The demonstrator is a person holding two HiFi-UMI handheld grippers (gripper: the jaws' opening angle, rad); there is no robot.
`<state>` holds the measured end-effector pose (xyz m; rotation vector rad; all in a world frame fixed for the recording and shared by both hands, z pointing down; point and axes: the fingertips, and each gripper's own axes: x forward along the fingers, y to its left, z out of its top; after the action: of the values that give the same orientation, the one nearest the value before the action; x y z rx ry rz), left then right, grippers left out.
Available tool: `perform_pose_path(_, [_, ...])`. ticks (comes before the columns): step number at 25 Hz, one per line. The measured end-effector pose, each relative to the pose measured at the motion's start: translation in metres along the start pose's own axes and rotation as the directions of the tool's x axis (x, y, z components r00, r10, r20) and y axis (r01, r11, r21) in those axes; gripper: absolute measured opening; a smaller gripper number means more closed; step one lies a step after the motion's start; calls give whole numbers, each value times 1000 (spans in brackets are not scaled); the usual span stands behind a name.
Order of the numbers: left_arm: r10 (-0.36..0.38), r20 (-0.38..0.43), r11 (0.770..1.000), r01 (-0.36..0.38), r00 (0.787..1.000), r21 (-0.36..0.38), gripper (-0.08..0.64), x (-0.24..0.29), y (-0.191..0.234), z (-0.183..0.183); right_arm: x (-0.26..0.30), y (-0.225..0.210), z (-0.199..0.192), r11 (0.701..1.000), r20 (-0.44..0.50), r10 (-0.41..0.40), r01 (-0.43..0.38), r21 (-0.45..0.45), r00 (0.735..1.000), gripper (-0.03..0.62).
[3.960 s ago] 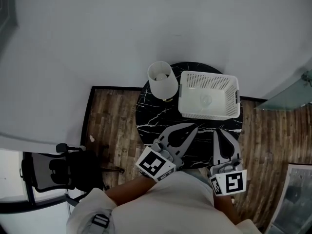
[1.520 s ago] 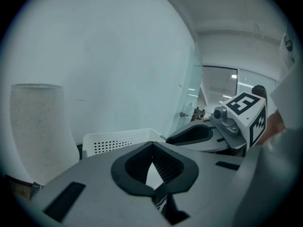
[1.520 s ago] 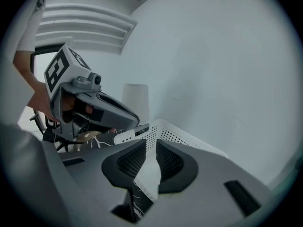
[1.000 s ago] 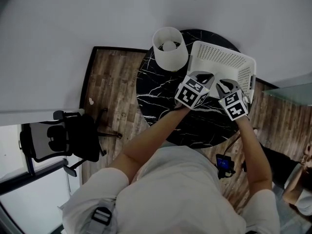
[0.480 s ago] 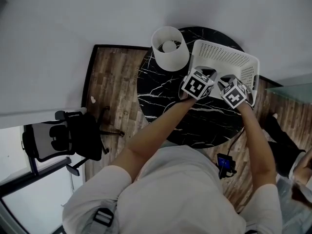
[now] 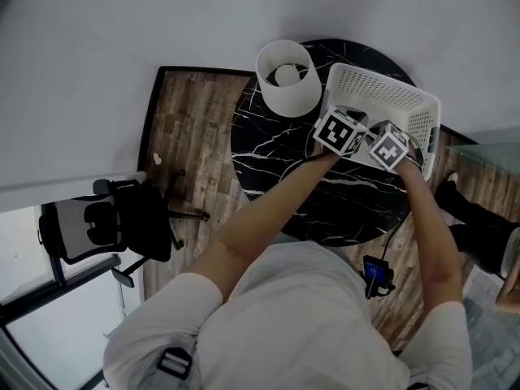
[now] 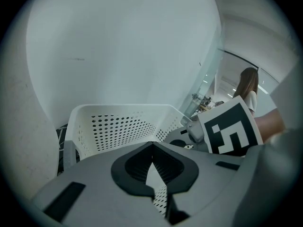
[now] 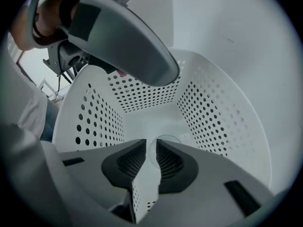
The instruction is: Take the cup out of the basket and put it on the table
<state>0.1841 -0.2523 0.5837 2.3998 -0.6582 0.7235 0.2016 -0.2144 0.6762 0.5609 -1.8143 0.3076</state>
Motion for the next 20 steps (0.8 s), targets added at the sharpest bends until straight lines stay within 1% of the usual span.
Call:
perform_pose_path(6, [-10,-10,998,9,1000,-57,6,6,4,-4,15,2,-6,1000,-38,15,-16,-5,999,51])
perform_pose_path(14, [-13,-2,998,13,1000,-66,6,8,4,-2,23,-2,-9,1000,-40,1,-3,-28,999,46])
perform_pose_path(17, [-15,3,998,15,1000,-66,6,7,4,0,23,-3,-10,999,-34,0,-1,-33,999,26])
perform_pose_path(20, [-14,3,998,15,1000,-65,6,6,4,0,22,-5,-11,1000,-26,-1,0,-25,1000,23])
